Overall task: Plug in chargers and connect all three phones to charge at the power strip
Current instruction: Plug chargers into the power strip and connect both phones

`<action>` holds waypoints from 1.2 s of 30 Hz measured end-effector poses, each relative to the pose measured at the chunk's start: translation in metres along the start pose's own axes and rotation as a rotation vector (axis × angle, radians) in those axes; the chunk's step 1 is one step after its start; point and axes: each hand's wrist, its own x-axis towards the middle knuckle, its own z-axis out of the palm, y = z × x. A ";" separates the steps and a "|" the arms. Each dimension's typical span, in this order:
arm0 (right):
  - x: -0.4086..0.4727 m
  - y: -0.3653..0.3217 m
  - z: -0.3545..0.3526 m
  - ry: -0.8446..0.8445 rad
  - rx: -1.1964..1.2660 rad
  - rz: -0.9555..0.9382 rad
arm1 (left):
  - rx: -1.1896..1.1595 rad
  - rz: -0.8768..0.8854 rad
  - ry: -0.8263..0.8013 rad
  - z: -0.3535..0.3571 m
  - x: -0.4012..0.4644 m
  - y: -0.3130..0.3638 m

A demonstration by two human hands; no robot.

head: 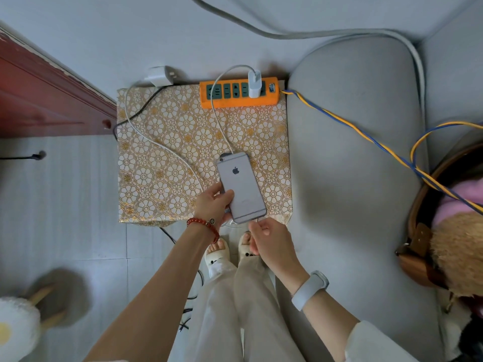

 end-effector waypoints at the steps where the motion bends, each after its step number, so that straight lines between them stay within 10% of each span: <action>1: 0.001 0.002 -0.004 -0.017 -0.068 0.005 | 0.033 -0.012 0.015 0.002 0.003 -0.004; 10: 0.035 0.001 -0.065 0.412 -0.807 -0.500 | 0.378 0.038 0.052 0.044 0.037 -0.027; 17: 0.047 0.018 -0.089 0.383 -1.249 -0.535 | 0.552 0.081 -0.068 0.074 0.049 -0.030; 26: 0.048 0.019 -0.087 0.443 -1.252 -0.550 | 0.987 0.161 -0.161 0.070 0.042 -0.021; 36: 0.059 -0.009 -0.018 0.090 -0.564 -0.338 | 0.764 0.299 0.336 -0.026 0.039 0.004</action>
